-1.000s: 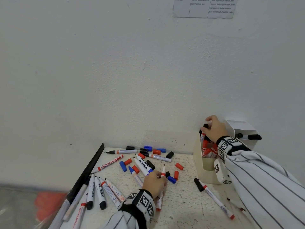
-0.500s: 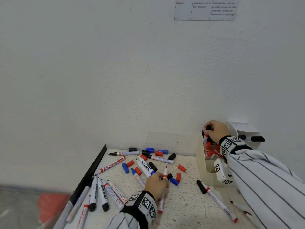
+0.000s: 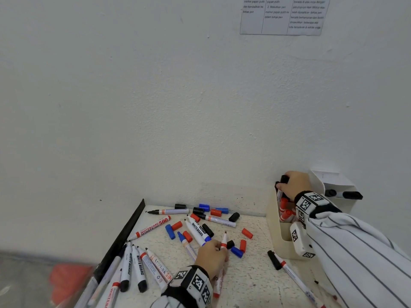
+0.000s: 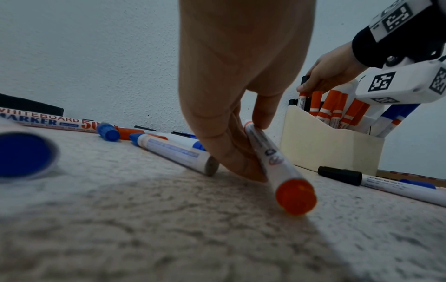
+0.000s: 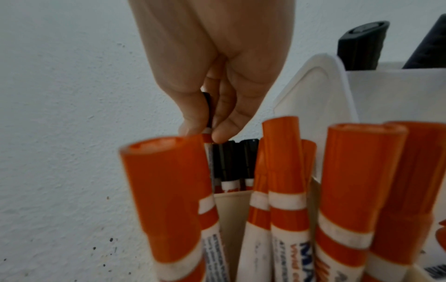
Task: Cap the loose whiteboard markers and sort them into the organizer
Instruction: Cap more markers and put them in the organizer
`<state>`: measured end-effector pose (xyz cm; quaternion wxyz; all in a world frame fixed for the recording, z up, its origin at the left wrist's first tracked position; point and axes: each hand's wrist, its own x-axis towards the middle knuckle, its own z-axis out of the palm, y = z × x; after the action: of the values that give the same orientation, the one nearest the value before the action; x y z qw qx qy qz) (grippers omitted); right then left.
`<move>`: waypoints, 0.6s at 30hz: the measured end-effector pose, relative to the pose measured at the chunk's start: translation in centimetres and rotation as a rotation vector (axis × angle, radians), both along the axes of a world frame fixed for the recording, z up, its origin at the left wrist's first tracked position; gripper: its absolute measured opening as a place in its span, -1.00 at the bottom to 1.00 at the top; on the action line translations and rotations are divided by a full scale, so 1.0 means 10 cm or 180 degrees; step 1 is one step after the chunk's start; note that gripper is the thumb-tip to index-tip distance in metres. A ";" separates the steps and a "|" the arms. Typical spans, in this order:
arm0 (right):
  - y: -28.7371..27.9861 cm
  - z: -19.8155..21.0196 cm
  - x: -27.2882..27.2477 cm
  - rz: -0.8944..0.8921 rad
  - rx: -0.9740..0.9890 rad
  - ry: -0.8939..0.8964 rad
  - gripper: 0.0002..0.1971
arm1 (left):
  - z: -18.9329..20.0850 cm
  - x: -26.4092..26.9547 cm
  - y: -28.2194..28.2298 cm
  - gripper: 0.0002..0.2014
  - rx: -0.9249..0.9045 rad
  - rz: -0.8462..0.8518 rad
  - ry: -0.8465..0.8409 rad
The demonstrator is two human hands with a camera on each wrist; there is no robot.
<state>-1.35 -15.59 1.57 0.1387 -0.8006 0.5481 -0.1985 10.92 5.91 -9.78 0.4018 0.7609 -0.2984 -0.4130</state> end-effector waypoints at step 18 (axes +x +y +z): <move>-0.03 -0.08 -0.09 0.0128 0.0203 -0.0580 -0.66 | 0.03 0.01 0.02 -0.92 -0.0028 -0.0061 0.0009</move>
<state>-2.21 -15.85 0.78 0.2174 -0.7852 0.5230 -0.2501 11.02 6.08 -9.45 0.4017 0.7556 -0.3069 -0.4166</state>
